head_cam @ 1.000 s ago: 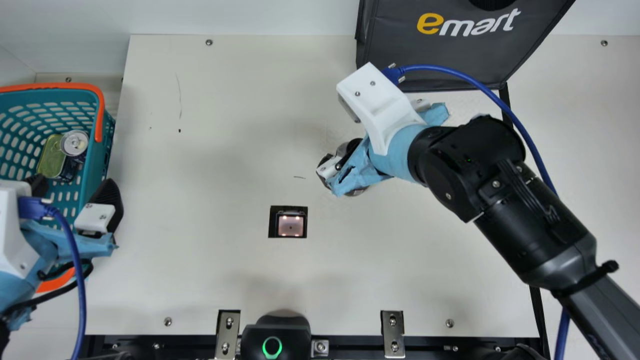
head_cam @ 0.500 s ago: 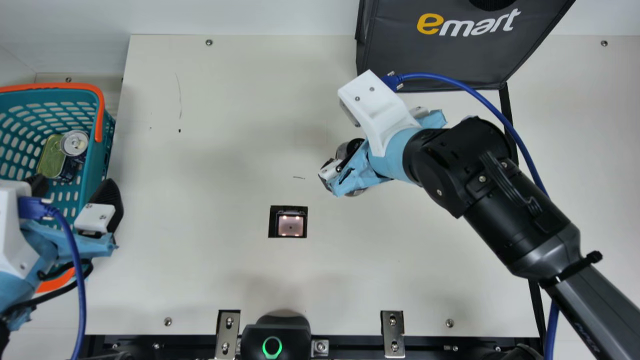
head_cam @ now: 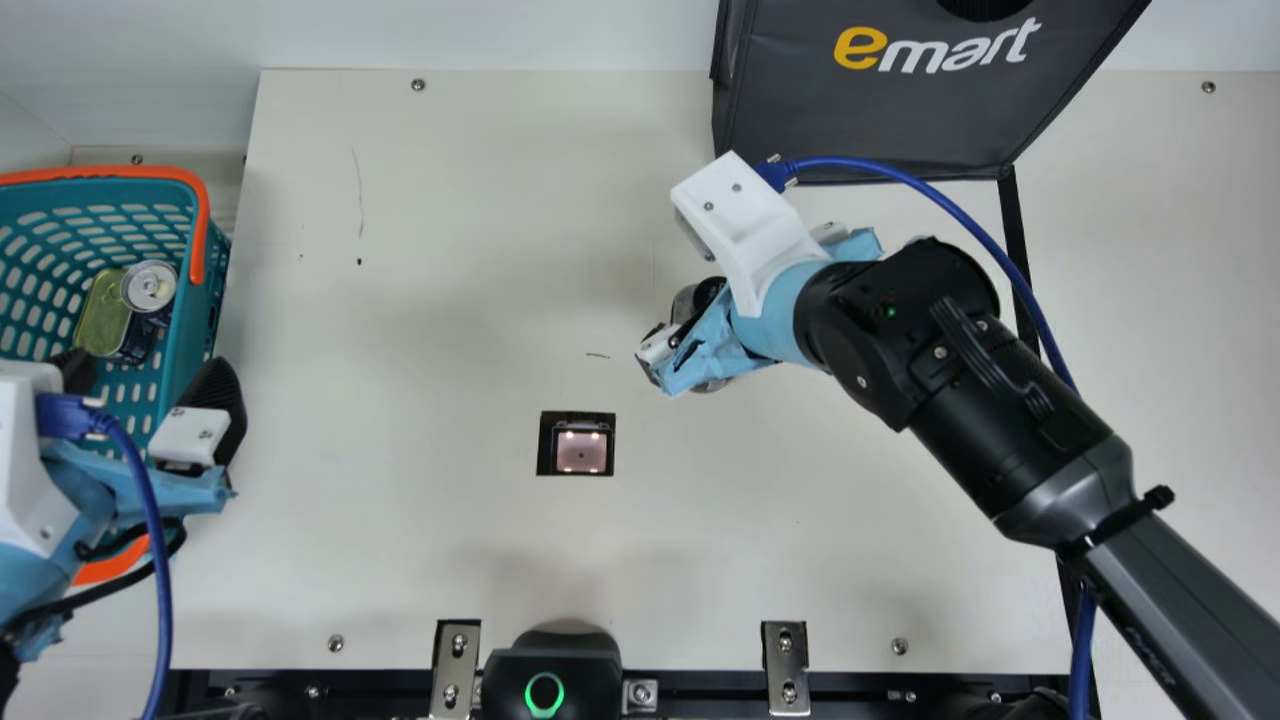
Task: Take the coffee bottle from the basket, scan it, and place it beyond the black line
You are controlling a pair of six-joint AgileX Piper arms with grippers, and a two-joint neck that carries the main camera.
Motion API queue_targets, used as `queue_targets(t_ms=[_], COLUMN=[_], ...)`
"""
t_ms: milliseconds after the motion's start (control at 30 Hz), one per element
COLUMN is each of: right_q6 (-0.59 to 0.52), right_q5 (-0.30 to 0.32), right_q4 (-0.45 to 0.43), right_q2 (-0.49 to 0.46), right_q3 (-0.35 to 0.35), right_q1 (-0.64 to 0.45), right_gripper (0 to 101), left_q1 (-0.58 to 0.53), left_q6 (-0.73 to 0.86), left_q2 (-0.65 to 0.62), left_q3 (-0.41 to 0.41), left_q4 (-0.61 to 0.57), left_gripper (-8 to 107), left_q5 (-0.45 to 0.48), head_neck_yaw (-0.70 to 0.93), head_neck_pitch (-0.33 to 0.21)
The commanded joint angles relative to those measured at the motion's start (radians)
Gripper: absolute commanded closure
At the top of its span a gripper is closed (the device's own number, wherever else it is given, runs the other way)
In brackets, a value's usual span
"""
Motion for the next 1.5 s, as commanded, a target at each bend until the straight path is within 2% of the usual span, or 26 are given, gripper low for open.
queue_targets(t_ms=[0, 133, 567, 600, 1000, 1467], right_q6=[-0.001, -0.002, -0.009, -0.010, -0.027, -0.041], right_q5=[-0.001, -0.006, -0.014, -0.014, -0.003, 0.002], right_q4=[-0.004, -0.005, -0.011, -0.011, -0.010, -0.004], right_q2=[0.003, 0.009, 0.022, 0.022, 0.021, 0.022], right_q3=[0.000, -0.001, -0.008, -0.009, -0.030, -0.051], right_q1=[-0.001, -0.002, 0.001, 0.001, -0.003, -0.011], right_gripper=[11, 11, 97, 101, 101, 101], left_q1=[0.000, 0.000, 0.000, 0.000, 0.000, 0.000], left_q6=[0.000, 0.000, 0.000, 0.000, 0.000, 0.000], left_q2=[0.000, 0.000, 0.000, 0.000, 0.000, 0.000], left_q3=[0.000, 0.000, 0.000, 0.000, 0.000, 0.000], left_q4=[0.000, 0.000, 0.000, 0.000, 0.000, 0.000], left_gripper=[9, 9, 9, 9, 9, 9], left_q5=[0.000, 0.000, 0.000, 0.000, 0.000, 0.000], head_neck_yaw=[0.002, 0.002, 0.002, 0.002, 0.002, -0.325], head_neck_pitch=[-0.026, -0.026, -0.026, -0.026, -0.026, -0.026])
